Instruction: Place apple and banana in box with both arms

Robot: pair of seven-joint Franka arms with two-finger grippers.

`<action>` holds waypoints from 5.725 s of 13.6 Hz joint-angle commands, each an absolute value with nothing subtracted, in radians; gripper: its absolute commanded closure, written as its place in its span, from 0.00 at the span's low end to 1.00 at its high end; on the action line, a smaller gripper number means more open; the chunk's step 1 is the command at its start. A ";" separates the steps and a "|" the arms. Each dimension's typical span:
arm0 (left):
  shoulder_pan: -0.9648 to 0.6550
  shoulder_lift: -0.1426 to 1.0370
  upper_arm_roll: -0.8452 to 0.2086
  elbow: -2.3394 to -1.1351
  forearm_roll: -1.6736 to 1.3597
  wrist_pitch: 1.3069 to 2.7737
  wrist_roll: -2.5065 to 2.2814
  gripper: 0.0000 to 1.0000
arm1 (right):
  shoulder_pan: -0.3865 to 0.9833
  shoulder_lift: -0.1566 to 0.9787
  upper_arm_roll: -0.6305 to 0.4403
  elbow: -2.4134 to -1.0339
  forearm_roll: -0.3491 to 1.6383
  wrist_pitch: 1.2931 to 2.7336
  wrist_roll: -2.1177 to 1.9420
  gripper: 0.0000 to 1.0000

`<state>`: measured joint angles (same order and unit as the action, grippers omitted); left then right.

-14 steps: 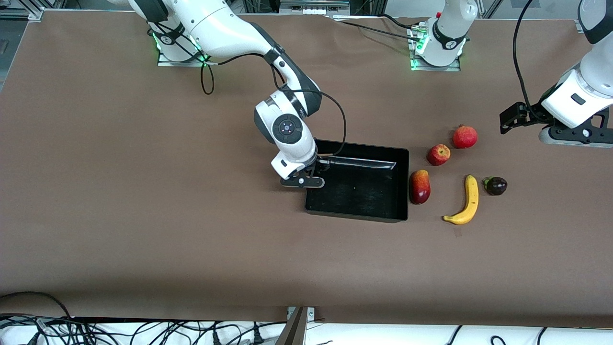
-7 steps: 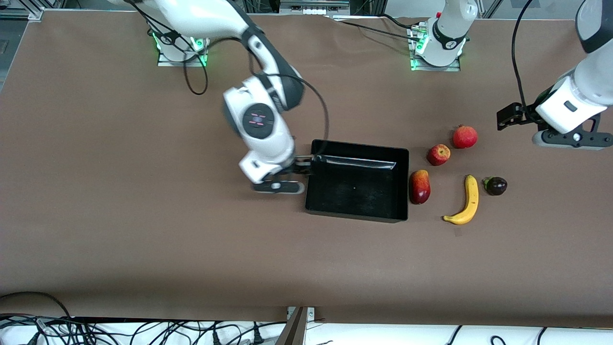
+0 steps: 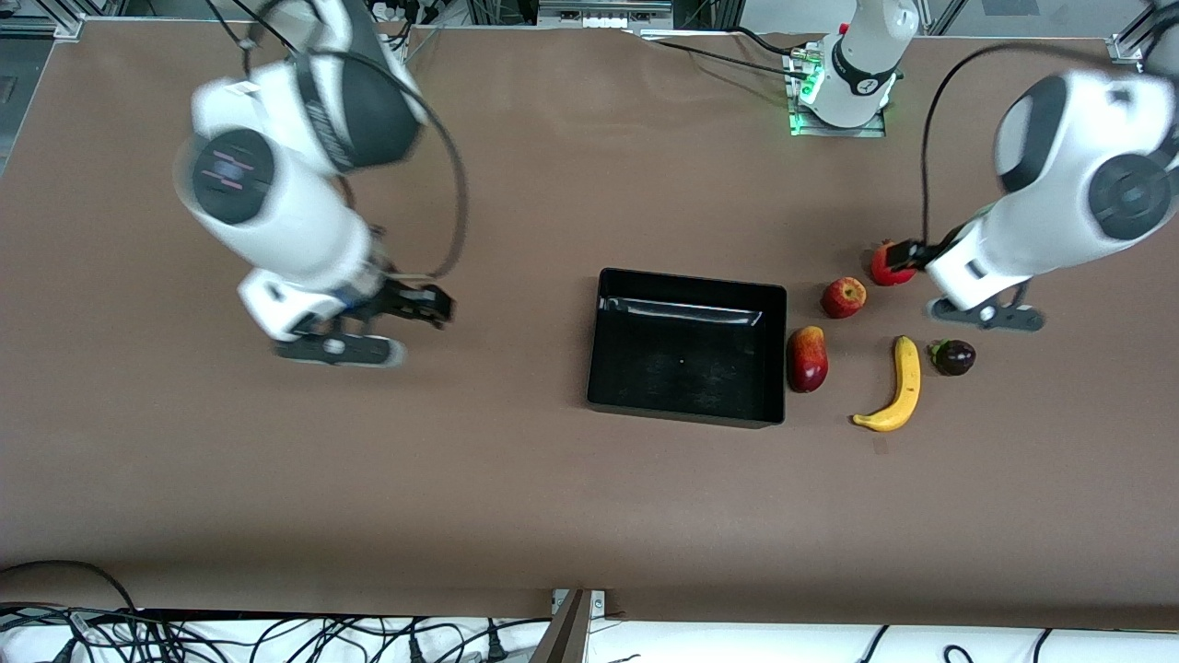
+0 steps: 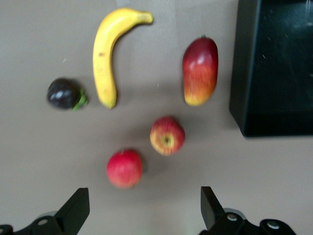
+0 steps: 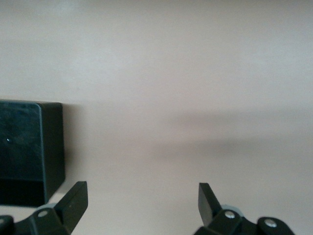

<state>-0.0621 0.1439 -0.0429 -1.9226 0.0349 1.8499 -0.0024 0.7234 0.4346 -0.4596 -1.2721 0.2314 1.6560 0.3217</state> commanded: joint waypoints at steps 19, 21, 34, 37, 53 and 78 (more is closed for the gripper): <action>-0.028 0.278 -0.120 -2.375 0.210 2.551 -0.233 0.72 | 0.171 -0.051 -0.090 -1.703 0.008 1.621 0.009 0.00; -0.028 0.269 -0.120 -2.373 0.210 2.543 -0.233 0.82 | -0.016 -0.048 0.091 -1.697 0.009 1.621 0.009 0.00; -0.263 0.386 -0.186 -1.657 -0.029 1.871 -0.621 0.85 | -0.037 -0.015 0.112 -1.644 0.006 1.646 0.023 0.00; -0.278 0.440 -0.186 -1.655 -0.023 1.977 -0.650 0.85 | -0.037 -0.014 0.112 -1.641 0.009 1.647 0.025 0.00; -0.305 0.525 -0.172 -1.790 0.077 2.137 -0.710 0.00 | -0.035 0.017 0.106 -1.626 0.015 1.689 0.028 0.00; 0.209 0.617 -0.172 -1.858 0.305 2.453 0.267 1.00 | -0.037 0.017 0.106 -1.626 0.015 1.686 0.029 0.00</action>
